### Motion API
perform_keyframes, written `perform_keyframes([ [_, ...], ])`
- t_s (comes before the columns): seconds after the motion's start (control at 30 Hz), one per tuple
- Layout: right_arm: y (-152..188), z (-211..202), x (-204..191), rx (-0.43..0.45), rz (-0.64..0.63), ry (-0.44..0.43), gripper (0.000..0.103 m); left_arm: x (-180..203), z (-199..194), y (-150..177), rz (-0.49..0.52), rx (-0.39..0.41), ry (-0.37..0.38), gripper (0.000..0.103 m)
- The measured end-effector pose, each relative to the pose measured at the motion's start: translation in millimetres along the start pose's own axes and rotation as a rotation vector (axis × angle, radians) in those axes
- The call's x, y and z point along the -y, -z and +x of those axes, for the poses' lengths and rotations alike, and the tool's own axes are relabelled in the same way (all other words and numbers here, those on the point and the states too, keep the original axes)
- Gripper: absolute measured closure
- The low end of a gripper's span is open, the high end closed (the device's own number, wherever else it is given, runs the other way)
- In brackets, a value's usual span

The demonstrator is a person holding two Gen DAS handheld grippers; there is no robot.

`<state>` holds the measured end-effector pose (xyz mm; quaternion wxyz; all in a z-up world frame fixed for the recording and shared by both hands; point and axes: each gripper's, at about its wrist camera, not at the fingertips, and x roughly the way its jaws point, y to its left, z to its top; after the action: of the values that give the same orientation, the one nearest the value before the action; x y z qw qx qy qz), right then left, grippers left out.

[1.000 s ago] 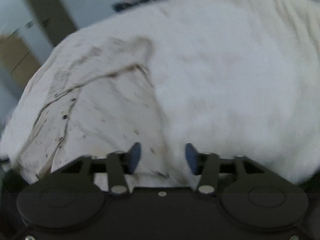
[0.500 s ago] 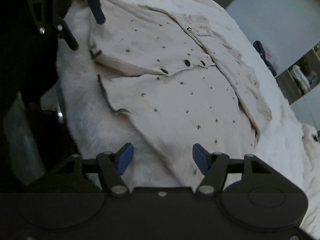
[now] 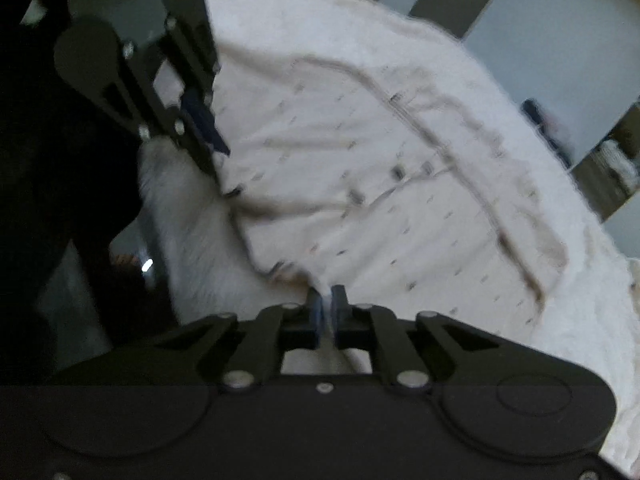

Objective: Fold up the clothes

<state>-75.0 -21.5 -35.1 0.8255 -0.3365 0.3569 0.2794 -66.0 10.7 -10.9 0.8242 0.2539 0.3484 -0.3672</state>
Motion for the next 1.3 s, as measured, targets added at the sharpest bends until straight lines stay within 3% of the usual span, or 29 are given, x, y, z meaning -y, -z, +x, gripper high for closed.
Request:
perform_keyframes([
  [0.07,9.2,-13.1,12.5,0.026,0.039,-0.017,0.070,-14.4,-20.8,-3.2,-0.105,0.089,0.067,0.053],
  [0.1,13.8,-21.0,24.3,0.061,0.104,-0.022,0.063,-19.8,-26.9,-2.1,-0.154,0.134,0.082,0.044],
  [0.13,19.7,-30.2,39.1,0.108,0.200,-0.021,0.059,-35.2,-39.4,0.0,-0.266,0.231,0.112,0.037],
  [0.2,39.9,-49.1,70.7,0.232,0.447,-0.009,0.040,-56.2,-44.6,7.9,-0.410,0.325,0.113,0.034],
  [0.27,67.8,-52.5,101.9,0.335,0.721,0.028,0.038,-72.3,-42.2,19.8,-0.537,0.387,0.034,0.022],
  [0.33,95.4,-47.8,119.8,0.353,0.923,0.106,0.039,-81.6,-35.0,37.6,-0.663,0.429,-0.051,0.021],
  [0.43,124.4,-37.3,118.5,0.309,0.995,0.281,0.039,-90.0,-21.1,60.8,-0.803,0.431,-0.096,0.021],
  [0.5,134.4,-34.6,121.7,0.309,1.080,0.277,0.040,-91.7,-17.0,59.2,-0.818,0.404,-0.139,0.020],
  [0.57,139.4,-37.9,123.8,0.366,1.123,0.292,0.036,-89.2,-12.7,55.0,-0.799,0.397,-0.184,0.009],
  [0.63,139.8,-32.3,125.4,0.334,1.130,0.295,0.035,-86.9,-6.4,52.1,-0.780,0.375,-0.201,0.008],
  [0.9,129.9,-14.0,125.9,0.255,1.089,0.310,0.033,-81.9,14.3,39.9,-0.687,0.271,-0.211,0.005],
  [1.3,136.9,-18.4,127.2,0.246,1.117,0.321,0.032,-87.3,15.9,52.0,-0.745,0.265,-0.202,0.005],
])
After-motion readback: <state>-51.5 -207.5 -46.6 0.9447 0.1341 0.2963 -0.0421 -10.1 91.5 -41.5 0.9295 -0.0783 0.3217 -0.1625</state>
